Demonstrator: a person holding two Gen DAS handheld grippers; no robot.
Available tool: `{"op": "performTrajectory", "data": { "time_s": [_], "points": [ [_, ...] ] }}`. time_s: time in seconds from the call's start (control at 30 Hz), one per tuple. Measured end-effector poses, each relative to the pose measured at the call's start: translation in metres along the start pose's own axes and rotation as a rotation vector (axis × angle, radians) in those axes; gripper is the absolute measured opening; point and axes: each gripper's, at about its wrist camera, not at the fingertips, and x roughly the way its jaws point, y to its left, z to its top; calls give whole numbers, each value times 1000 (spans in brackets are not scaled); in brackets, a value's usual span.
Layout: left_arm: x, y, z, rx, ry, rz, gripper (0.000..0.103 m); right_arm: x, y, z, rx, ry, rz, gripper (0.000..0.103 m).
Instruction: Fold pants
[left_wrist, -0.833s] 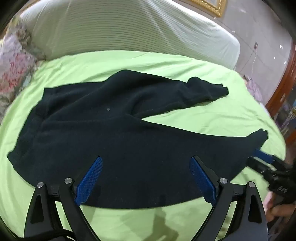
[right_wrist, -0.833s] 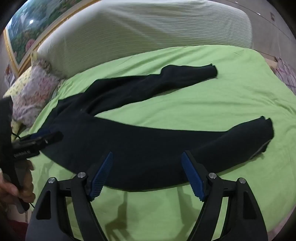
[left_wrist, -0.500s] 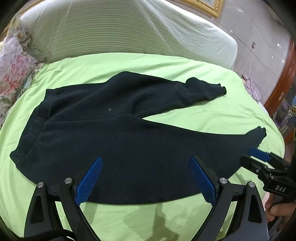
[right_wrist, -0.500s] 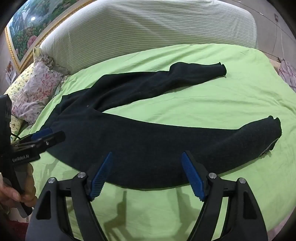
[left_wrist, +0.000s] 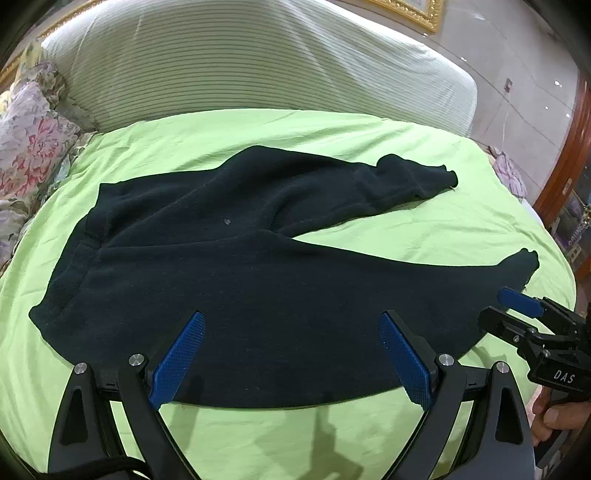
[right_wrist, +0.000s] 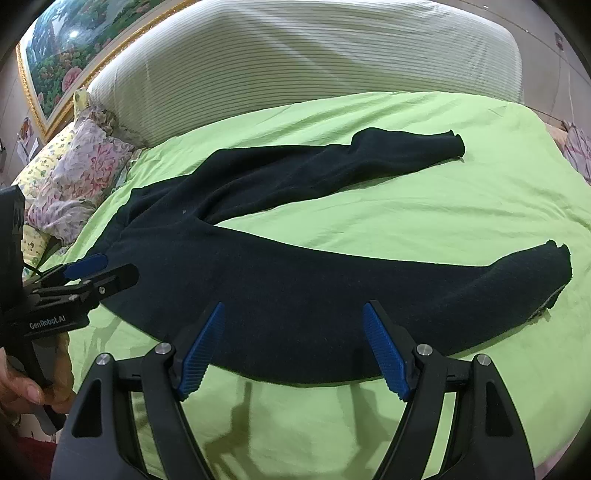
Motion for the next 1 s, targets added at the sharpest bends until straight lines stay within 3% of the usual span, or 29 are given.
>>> {"op": "performTrajectory", "data": {
  "time_s": [1.0],
  "points": [
    [-1,4,1,-14,-6,6,96,4,6,-1,-6,13,7,77]
  ]
}}
